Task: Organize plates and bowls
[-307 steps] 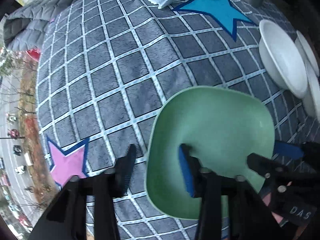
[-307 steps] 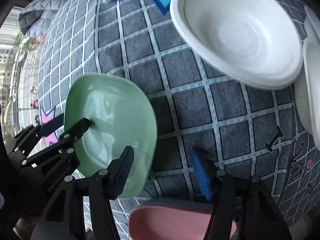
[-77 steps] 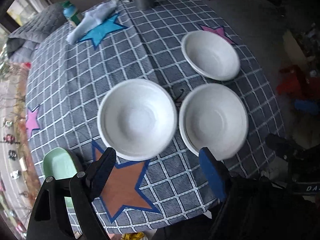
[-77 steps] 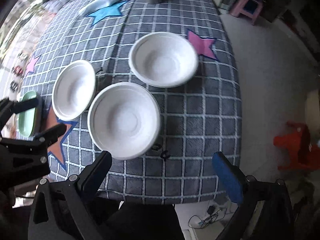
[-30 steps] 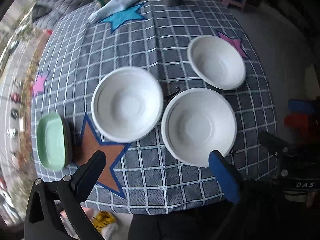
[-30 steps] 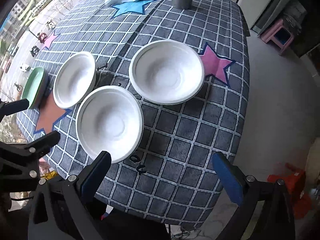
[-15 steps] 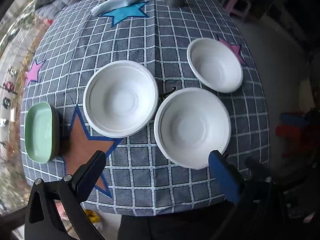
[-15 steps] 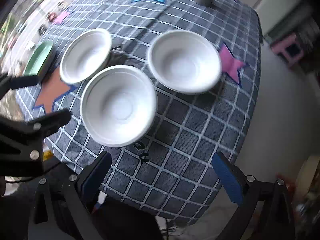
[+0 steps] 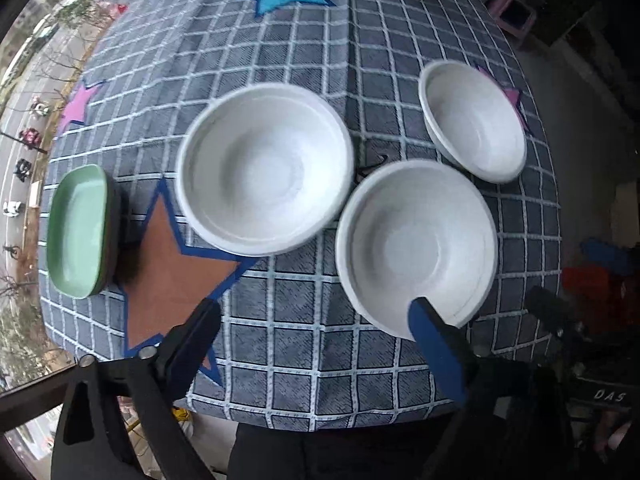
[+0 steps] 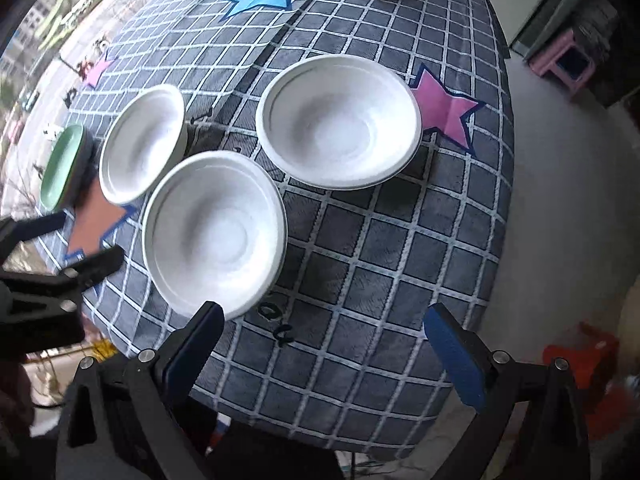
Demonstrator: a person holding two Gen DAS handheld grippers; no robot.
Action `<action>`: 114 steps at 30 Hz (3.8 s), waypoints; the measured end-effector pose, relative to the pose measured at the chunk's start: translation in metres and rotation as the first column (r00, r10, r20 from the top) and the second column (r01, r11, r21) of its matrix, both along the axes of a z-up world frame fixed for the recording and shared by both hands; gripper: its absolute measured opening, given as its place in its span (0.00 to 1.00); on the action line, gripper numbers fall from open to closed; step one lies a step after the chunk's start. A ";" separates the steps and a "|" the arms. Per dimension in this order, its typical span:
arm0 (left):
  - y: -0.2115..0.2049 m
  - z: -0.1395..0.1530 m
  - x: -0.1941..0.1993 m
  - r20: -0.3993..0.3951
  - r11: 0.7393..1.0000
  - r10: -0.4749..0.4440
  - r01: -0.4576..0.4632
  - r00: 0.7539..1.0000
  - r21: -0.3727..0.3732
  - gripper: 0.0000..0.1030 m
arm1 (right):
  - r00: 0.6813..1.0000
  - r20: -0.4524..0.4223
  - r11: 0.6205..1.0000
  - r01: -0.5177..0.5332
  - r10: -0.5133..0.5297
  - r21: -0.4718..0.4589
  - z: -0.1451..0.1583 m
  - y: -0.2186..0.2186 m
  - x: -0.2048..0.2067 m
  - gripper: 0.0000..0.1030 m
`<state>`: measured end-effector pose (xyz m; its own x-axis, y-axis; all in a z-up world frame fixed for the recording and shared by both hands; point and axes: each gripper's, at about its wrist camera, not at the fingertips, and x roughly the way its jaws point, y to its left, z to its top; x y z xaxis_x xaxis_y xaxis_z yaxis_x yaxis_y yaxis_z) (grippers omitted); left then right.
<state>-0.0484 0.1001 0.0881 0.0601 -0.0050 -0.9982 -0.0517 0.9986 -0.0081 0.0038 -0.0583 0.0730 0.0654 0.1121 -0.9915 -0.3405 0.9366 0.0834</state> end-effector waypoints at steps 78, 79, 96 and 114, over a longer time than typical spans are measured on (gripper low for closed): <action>-0.022 0.028 0.069 0.039 0.998 -0.052 0.053 0.998 -0.036 0.73 | 0.971 -0.064 0.973 0.230 -0.230 -0.010 0.019 0.005 0.052 0.80; -0.026 0.028 0.071 0.041 0.998 -0.058 0.060 0.997 -0.034 0.73 | 0.968 -0.061 0.970 0.242 -0.242 -0.009 0.020 -0.001 0.052 0.80; -0.069 0.024 0.082 0.014 0.991 -0.136 0.136 0.991 0.008 0.77 | 0.935 -0.075 0.936 0.350 -0.347 0.032 0.020 -0.055 0.055 0.80; -0.089 0.002 0.136 0.001 0.969 -0.243 0.243 0.970 0.044 0.77 | 0.928 -0.081 0.929 0.368 -0.364 0.039 0.004 -0.057 0.081 0.80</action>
